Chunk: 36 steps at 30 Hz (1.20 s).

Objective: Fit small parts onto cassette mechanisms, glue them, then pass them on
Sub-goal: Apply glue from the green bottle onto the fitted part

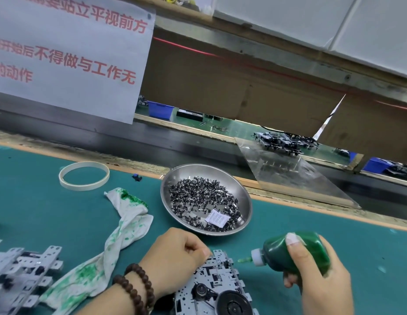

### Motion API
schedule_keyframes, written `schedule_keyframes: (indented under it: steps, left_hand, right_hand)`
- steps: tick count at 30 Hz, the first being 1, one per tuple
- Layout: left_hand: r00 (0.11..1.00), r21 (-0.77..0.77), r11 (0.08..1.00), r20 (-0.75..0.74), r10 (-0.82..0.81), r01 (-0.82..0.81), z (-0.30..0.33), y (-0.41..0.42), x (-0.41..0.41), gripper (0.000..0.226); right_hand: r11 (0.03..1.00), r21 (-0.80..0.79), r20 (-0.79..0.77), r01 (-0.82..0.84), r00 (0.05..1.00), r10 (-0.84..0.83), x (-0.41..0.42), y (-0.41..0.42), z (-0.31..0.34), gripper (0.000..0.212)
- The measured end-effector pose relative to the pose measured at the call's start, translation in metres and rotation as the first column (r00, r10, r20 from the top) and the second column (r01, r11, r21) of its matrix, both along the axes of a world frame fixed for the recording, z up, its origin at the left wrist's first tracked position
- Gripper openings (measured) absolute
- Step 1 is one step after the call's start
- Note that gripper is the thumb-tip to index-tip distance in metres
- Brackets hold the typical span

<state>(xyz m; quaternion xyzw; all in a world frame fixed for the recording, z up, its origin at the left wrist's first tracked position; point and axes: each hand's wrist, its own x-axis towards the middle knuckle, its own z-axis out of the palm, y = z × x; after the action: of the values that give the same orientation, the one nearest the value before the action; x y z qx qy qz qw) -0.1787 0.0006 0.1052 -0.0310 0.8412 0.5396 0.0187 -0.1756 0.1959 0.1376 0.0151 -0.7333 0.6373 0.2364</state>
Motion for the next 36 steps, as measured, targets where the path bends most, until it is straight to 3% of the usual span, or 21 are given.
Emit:
schedule_keyframes:
  steps: [3, 6, 10, 15, 20, 25, 30, 36]
  left_hand:
    - [0.999, -0.006, 1.000, -0.045, -0.003, 0.003, 0.001, 0.001, 0.001, 0.022]
    - [0.992, -0.071, 0.997, -0.128, 0.016, -0.026, 0.002, 0.003, 0.002, 0.026]
    - [0.985, -0.062, 0.998, -0.175, 0.012, -0.023, 0.002, 0.002, 0.002, 0.022]
    - [0.985, -0.080, 0.997, -0.169, -0.030, 0.016, 0.001, 0.000, 0.001, 0.018]
    - [0.984, -0.086, 0.996, -0.173, -0.048, 0.033, 0.001, 0.000, 0.001, 0.017]
    - [0.983, -0.076, 0.997, -0.177, -0.039, 0.026, 0.001, 0.000, 0.001, 0.020]
    - [0.985, -0.070, 0.997, -0.171, -0.034, 0.022, 0.001, 0.001, 0.001, 0.018]
    - [0.986, -0.067, 0.998, -0.167, -0.027, 0.016, 0.000, 0.000, 0.001, 0.017]
  right_hand:
    - [0.993, -0.110, 0.009, -0.031, 0.999, 0.032, 0.001, -0.002, 0.001, 0.006]
    - [0.940, -0.333, 0.039, -0.077, 0.995, 0.095, 0.002, -0.004, 0.002, 0.016]
    - [0.866, -0.460, 0.132, -0.199, 0.948, 0.288, 0.007, -0.015, 0.001, 0.012]
    - [0.878, -0.355, 0.206, -0.321, 0.889, 0.408, 0.010, -0.021, -0.007, 0.018]
    - [0.903, -0.241, 0.202, -0.356, 0.891, 0.406, 0.010, -0.022, -0.009, 0.060]
    - [0.898, -0.213, 0.208, -0.386, 0.880, 0.427, 0.010, -0.021, -0.008, 0.039]
    - [0.914, -0.159, 0.211, -0.374, 0.891, 0.401, 0.010, -0.021, -0.009, 0.067]
    - [0.913, -0.101, 0.220, -0.395, 0.886, 0.408, 0.007, -0.020, -0.011, 0.050]
